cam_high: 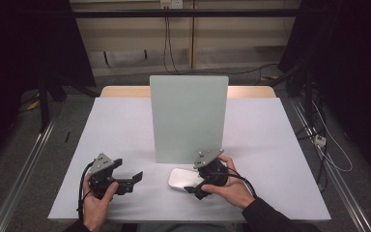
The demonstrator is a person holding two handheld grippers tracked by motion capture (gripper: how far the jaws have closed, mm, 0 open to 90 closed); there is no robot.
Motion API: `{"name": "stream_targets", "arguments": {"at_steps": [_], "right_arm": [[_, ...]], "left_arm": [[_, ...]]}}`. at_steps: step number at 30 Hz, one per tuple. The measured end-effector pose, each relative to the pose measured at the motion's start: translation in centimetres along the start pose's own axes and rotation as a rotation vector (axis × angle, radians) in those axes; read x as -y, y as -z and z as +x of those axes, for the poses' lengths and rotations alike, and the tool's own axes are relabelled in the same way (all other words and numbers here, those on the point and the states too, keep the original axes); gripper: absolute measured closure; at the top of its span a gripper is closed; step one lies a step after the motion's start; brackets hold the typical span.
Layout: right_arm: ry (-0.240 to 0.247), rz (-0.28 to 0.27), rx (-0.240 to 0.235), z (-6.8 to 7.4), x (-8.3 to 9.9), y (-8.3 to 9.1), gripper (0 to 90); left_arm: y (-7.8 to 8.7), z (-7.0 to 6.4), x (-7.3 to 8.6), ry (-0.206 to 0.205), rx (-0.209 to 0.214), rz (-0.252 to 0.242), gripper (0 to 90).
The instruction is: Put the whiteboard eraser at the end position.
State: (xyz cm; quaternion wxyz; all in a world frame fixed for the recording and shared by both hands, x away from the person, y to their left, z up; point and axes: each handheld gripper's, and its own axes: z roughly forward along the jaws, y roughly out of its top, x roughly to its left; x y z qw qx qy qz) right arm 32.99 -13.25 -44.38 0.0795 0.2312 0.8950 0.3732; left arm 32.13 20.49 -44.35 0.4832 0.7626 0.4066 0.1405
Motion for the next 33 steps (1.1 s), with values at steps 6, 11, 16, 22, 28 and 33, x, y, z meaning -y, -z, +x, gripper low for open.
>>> {"name": "stream_targets", "arguments": {"at_steps": [6, 11, 16, 22, 28, 33], "right_arm": [[-0.039, -0.027, -0.012, 0.0, 0.0, 0.5, 7.1], [-0.054, -0.049, 0.002, 0.0, 0.0, 0.7, 7.2], [-0.081, -0.062, 0.062, -0.1, 0.0, 1.0, 8.2], [-0.129, -0.109, 0.105, -0.5, 0.2, 1.6, 7.6], [-0.159, -0.122, 0.149, -0.8, 0.6, 2.1, 7.5], [-0.168, -0.148, 0.204, -1.0, 1.0, 2.8, 7.0]], "left_arm": [[-0.1, 0.0, 0.0, 0.005, 0.001, -0.004, 4.6], [0.0, 0.1, 0.1, 0.003, 0.000, -0.001, 4.6], [0.1, 0.0, 0.1, 0.007, 0.004, -0.009, 4.6], [0.2, 0.1, 0.1, 0.010, 0.004, -0.015, 4.6], [0.2, 0.1, 0.1, 0.010, 0.003, -0.014, 4.6], [0.3, 0.1, 0.1, 0.001, 0.010, -0.016, 4.5]]}}
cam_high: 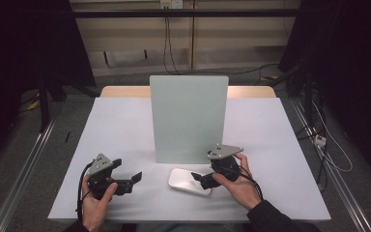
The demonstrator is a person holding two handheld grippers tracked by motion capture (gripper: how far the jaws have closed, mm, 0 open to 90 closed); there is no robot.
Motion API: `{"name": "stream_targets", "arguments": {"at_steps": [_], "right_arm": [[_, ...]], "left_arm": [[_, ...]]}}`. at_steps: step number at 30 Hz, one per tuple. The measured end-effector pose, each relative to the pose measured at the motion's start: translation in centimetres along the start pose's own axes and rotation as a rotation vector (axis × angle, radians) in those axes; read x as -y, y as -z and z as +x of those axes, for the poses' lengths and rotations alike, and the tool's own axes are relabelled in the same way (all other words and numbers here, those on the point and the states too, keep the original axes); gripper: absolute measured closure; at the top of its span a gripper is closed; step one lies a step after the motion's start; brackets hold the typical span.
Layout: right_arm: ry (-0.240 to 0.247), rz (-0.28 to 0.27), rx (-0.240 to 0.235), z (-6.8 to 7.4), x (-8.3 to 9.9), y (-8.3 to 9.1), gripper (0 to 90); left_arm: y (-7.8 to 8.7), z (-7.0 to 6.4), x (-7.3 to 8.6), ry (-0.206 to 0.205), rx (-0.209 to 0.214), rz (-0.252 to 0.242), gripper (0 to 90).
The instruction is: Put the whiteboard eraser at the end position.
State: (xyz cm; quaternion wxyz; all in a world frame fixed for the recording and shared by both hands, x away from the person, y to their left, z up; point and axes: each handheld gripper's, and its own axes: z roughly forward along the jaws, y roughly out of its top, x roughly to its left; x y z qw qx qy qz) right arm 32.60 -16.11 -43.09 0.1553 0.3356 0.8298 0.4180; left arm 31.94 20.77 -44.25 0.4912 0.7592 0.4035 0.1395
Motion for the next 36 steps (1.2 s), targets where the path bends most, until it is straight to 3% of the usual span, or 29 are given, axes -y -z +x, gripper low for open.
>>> {"name": "stream_targets", "arguments": {"at_steps": [5, 19, 25, 34, 36], "right_arm": [[-0.026, -0.016, 0.032, -0.6, 0.6, 0.7, 7.6], [-0.137, -0.059, 0.125, -2.8, 2.8, 3.4, 8.3], [-0.168, -0.066, 0.203, -3.6, 3.8, 4.5, 9.5], [-0.188, -0.071, 0.257, -4.7, 5.1, 6.0, 8.2], [-0.211, -0.068, 0.272, -5.0, 5.5, 6.4, 8.3]], "left_arm": [[0.1, 0.0, -0.1, 0.010, 0.002, -0.021, 4.1], [0.3, 0.1, -0.1, -0.004, -0.005, -0.020, 4.1], [0.3, 0.0, -0.1, -0.006, -0.010, -0.018, 4.1], [0.3, 0.2, -0.1, 0.009, -0.023, -0.019, 4.2], [0.3, 0.2, 0.0, 0.014, -0.024, -0.021, 4.2]]}}
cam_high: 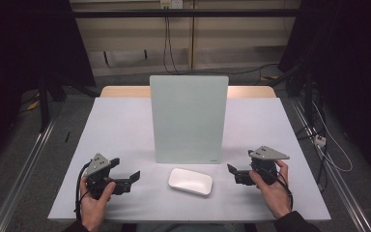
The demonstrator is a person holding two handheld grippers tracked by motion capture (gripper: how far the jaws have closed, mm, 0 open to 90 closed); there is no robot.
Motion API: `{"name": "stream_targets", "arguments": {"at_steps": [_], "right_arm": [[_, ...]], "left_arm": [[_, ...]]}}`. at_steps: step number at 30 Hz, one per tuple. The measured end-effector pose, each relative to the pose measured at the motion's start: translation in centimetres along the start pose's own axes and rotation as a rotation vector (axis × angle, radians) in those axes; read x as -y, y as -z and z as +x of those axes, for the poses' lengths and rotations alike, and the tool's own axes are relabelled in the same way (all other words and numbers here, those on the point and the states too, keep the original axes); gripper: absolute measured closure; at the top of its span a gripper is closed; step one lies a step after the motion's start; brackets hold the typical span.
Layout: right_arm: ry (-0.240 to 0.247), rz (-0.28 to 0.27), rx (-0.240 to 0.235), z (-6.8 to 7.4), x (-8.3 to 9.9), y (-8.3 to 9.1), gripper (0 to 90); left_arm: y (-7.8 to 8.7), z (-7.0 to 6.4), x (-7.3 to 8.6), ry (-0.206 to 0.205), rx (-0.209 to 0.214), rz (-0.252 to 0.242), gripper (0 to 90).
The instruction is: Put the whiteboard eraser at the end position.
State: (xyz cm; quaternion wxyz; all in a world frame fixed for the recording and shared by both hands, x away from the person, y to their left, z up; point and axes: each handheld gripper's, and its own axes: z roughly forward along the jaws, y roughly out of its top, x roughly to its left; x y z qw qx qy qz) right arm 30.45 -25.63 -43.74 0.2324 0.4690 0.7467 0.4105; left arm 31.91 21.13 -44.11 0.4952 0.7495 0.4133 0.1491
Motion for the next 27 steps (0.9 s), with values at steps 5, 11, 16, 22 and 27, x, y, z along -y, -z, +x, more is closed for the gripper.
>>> {"name": "stream_targets", "arguments": {"at_steps": [5, 11, 16, 22, 27], "right_arm": [[-0.025, -0.004, 0.022, -0.8, 0.4, 0.6, 8.1], [-0.044, -0.001, 0.036, -1.5, 1.2, 1.2, 8.0], [-0.042, 0.010, 0.047, -2.0, 2.0, 1.5, 7.9], [-0.039, 0.007, 0.057, -2.1, 2.6, 1.8, 7.9], [-0.054, -0.018, 0.057, -2.3, 3.1, 2.1, 7.8]], "left_arm": [[0.0, 0.0, 0.0, -0.005, 0.003, -0.004, 4.2], [0.1, 0.1, 0.0, -0.002, 0.001, -0.005, 4.2], [0.1, 0.1, 0.0, -0.004, 0.001, -0.007, 4.2], [0.3, 0.2, 0.1, 0.001, -0.009, -0.009, 4.2], [0.3, 0.1, 0.1, -0.002, -0.015, -0.009, 4.2]]}}
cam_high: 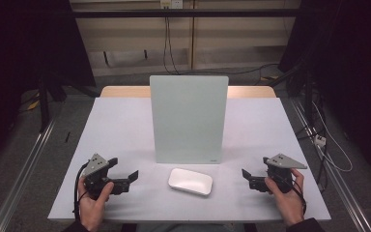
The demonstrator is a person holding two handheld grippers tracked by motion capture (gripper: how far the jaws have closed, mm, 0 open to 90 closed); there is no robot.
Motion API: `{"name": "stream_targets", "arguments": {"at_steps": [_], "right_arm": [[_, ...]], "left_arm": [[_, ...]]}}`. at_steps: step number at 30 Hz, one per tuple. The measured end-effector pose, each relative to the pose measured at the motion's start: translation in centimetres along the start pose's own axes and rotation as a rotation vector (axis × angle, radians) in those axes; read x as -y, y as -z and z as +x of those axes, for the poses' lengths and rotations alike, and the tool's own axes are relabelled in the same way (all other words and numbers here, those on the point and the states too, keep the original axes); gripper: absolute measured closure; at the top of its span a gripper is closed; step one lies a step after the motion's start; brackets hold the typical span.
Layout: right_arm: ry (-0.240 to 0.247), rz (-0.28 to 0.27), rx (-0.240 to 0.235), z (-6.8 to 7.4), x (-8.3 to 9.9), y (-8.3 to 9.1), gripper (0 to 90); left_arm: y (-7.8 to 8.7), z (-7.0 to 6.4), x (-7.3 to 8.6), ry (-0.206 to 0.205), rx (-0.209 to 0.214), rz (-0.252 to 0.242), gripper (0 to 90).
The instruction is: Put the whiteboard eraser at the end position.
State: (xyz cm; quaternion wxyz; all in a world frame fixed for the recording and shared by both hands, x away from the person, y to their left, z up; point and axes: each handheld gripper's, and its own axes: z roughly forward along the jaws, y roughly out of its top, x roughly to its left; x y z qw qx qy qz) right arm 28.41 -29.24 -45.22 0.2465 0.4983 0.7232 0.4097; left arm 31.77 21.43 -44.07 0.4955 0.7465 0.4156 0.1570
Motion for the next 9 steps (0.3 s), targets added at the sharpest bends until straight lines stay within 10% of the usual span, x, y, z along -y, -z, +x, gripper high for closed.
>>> {"name": "stream_targets", "arguments": {"at_steps": [9], "right_arm": [[-0.009, -0.008, 0.001, -0.03, 0.09, -0.05, 7.2]], "left_arm": [[-0.06, 0.10, -0.09, -0.003, -0.001, 0.000, 4.2]]}}
